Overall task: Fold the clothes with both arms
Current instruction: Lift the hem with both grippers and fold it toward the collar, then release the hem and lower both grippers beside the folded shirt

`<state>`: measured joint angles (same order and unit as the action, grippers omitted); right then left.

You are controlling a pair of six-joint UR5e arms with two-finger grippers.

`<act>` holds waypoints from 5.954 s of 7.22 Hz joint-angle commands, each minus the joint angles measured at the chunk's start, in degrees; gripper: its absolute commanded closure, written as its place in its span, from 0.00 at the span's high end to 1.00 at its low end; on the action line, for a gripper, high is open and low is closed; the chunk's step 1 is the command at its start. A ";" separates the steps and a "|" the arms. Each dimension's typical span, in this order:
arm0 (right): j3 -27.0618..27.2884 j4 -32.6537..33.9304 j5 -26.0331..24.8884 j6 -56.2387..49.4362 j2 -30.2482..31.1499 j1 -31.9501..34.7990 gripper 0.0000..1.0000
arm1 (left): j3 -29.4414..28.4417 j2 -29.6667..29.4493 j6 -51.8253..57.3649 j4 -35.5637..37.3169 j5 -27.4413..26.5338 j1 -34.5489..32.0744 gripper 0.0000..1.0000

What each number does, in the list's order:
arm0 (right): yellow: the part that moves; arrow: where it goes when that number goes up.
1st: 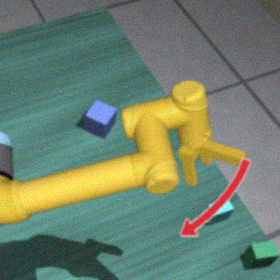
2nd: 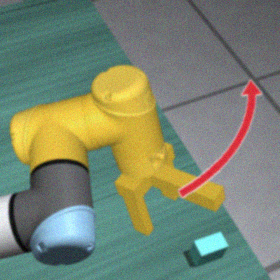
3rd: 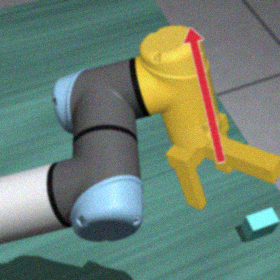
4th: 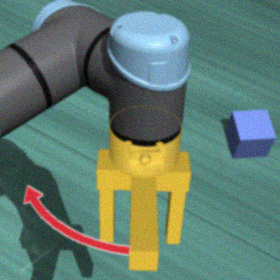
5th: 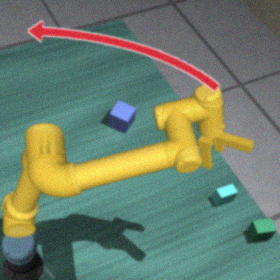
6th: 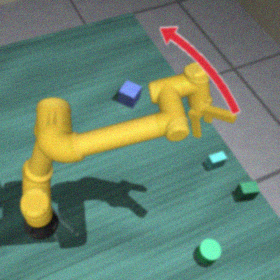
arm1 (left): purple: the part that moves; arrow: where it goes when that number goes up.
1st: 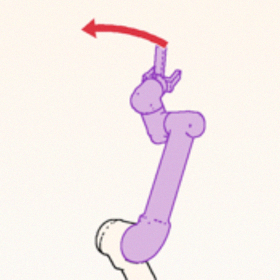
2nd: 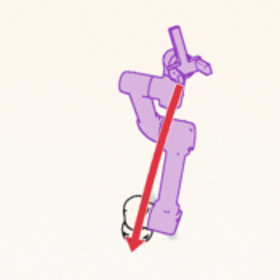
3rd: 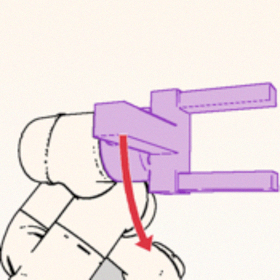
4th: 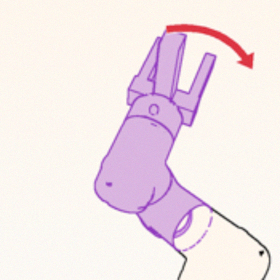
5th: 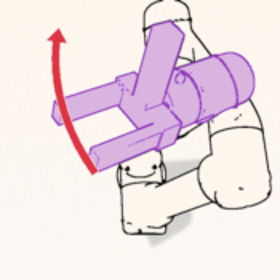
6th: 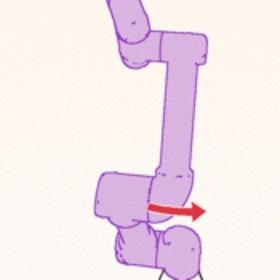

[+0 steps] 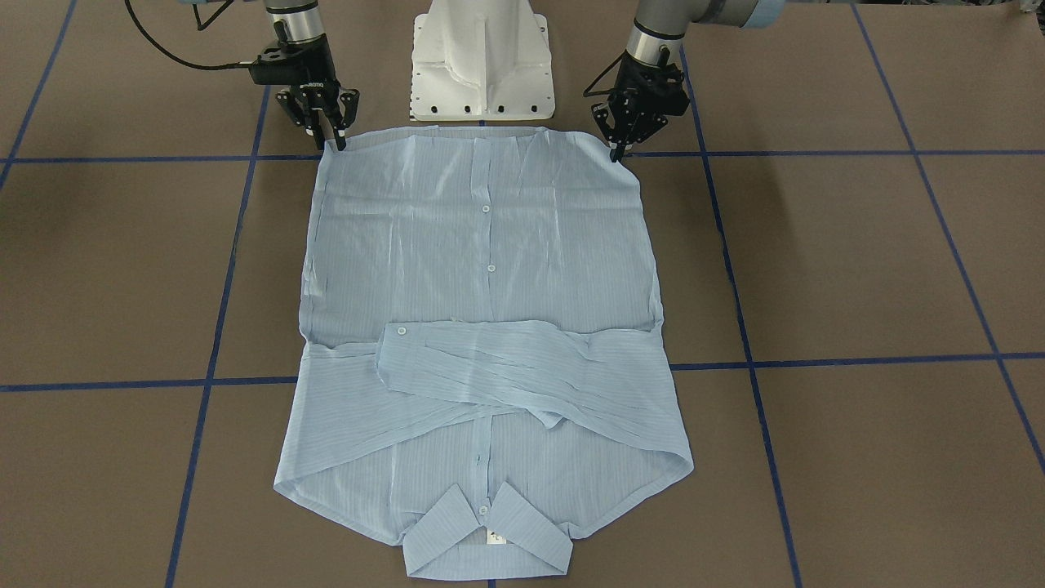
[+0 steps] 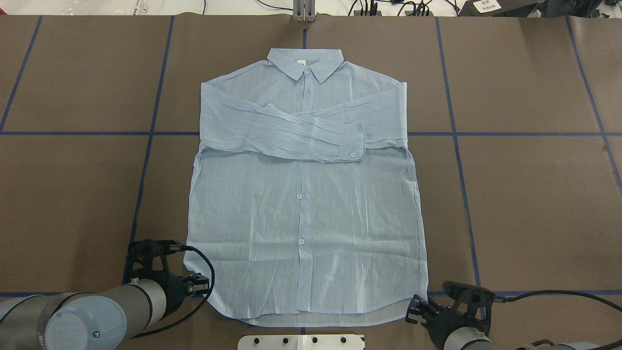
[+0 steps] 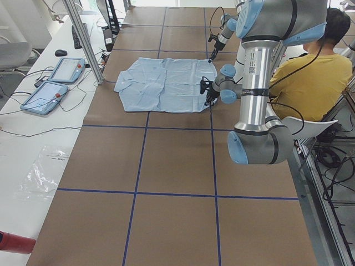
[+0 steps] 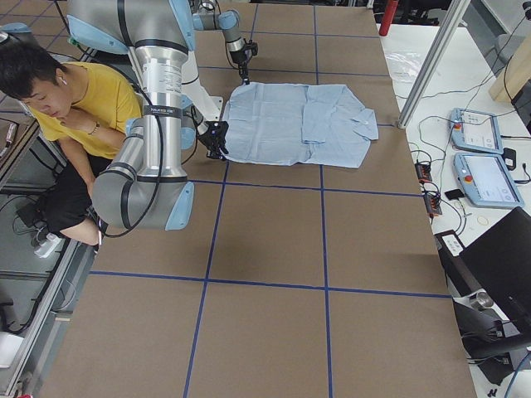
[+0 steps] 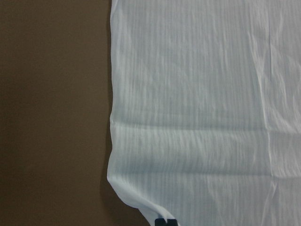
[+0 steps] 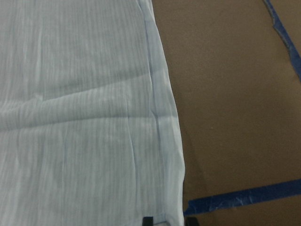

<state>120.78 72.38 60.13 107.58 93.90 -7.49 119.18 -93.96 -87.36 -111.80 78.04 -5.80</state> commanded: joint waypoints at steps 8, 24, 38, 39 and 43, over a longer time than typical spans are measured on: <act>37.15 42.74 14.83 -0.09 -4.39 -0.16 0.00 | 34.02 5.37 0.44 17.07 16.14 0.79 0.00; -27.43 5.50 17.30 -22.67 -32.46 42.65 0.00 | -32.61 -25.84 16.79 -8.44 8.54 -31.73 0.00; -19.70 5.49 25.92 -30.67 -28.33 46.87 1.00 | -18.46 -7.65 15.38 -21.97 13.02 -17.58 0.00; -19.70 5.49 25.92 -30.59 -28.33 46.87 1.00 | -17.41 -7.47 15.29 -21.89 13.11 -17.58 0.00; -19.70 5.41 25.83 -30.50 -28.59 46.61 1.00 | -12.29 1.14 20.70 -21.10 13.20 -22.90 0.00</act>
<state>101.07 77.85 85.97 77.01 65.44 39.20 107.75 -93.97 -70.19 -133.10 91.32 -25.16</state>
